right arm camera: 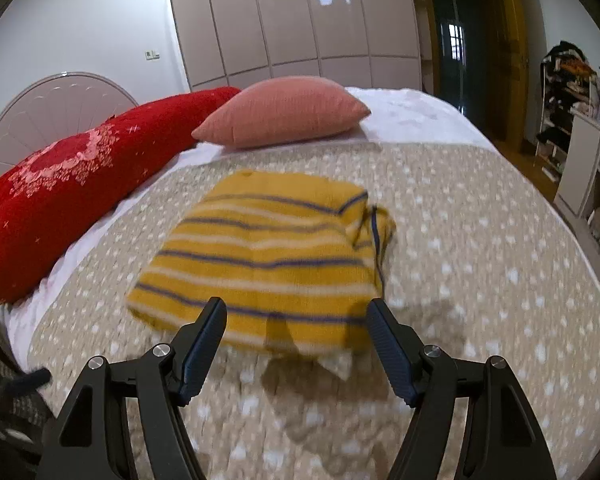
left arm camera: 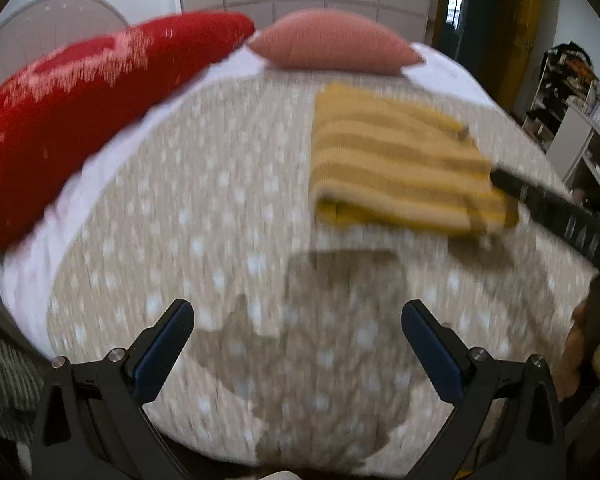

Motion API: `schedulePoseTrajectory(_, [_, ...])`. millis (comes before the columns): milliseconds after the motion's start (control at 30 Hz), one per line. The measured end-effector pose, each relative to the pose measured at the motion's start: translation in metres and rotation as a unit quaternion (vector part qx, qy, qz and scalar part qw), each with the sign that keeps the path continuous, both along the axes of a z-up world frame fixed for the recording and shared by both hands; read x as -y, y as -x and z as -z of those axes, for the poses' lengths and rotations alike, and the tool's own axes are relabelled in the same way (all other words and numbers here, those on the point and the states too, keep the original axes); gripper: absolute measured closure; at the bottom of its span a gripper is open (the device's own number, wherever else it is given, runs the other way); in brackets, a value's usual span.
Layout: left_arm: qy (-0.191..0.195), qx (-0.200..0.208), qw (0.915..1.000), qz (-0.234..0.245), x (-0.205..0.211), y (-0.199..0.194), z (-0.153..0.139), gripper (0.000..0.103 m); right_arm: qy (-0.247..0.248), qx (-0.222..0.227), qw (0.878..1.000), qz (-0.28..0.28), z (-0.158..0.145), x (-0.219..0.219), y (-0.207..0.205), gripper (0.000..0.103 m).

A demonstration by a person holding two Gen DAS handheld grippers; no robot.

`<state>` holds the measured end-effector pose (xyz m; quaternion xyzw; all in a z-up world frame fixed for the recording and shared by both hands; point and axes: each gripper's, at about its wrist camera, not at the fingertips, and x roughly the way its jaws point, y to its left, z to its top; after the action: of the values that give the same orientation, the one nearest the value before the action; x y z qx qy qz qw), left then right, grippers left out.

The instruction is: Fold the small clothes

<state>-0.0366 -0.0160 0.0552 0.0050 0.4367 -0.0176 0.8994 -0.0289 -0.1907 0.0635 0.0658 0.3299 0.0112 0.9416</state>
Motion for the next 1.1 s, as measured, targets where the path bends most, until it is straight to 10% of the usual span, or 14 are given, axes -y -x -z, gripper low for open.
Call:
schedulePoseTrajectory(300, [-0.053, 0.015, 0.9985, 0.003, 0.018, -0.102, -0.011, 0.0, 0.009, -0.014, 1.0, 0.002, -0.004, 0.026, -0.06, 0.027])
schedulePoseTrajectory(467, [-0.083, -0.016, 0.9964, 0.007, 0.029, -0.136, 0.022, 0.0, -0.015, -0.078, 0.997, -0.018, 0.016, 0.04, -0.128, 0.063])
schedulePoseTrajectory(867, [-0.011, -0.022, 0.9997, 0.002, 0.017, -0.141, 0.049, 0.0, -0.062, -0.154, 0.986, -0.032, 0.051, 0.063, -0.225, 0.045])
schedulePoseTrajectory(1100, [-0.04, -0.001, 0.999, 0.019, 0.025, -0.133, 0.052, 0.0, -0.064, -0.099, 0.993, -0.019, -0.001, 0.069, -0.218, 0.045])
